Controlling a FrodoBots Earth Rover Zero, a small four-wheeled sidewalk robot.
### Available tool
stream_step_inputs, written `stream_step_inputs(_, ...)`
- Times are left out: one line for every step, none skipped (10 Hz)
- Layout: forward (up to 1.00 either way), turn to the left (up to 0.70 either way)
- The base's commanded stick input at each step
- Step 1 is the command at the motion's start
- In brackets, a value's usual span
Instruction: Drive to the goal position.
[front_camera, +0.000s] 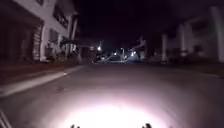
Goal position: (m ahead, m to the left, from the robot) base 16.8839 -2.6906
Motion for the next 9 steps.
stream_step_inputs(0.85,0.0)
stream_step_inputs(0.85,0.0)
stream_step_inputs(0.85,0.0)
stream_step_inputs(0.85,0.0)
stream_step_inputs(0.85,0.0)
stream_step_inputs(0.85,0.0)
stream_step_inputs(0.85,0.0)
stream_step_inputs(0.85,0.0)
stream_step_inputs(0.85,0.0)
